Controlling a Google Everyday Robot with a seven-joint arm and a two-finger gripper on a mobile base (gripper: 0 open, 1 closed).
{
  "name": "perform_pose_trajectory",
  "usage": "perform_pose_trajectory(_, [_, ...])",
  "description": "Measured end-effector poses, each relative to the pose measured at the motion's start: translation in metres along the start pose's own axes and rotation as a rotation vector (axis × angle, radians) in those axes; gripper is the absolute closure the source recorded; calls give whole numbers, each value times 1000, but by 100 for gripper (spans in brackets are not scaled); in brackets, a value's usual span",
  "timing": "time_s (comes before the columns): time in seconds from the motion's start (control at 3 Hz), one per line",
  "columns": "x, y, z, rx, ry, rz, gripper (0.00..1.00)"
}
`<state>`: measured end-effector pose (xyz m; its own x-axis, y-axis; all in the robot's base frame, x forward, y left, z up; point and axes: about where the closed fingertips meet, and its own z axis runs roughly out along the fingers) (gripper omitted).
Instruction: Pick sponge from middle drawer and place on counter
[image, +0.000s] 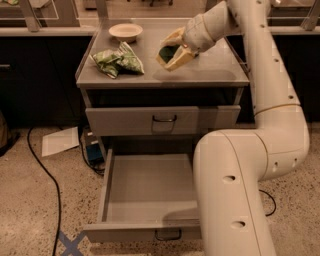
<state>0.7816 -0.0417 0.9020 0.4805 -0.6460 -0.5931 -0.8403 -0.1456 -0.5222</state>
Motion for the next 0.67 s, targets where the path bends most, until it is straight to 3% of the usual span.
perform_pose_trajectory(0.33, [0, -5, -9, 27, 4, 18, 100])
perform_pose_trajectory(0.67, [20, -1, 7, 7, 46, 58, 100])
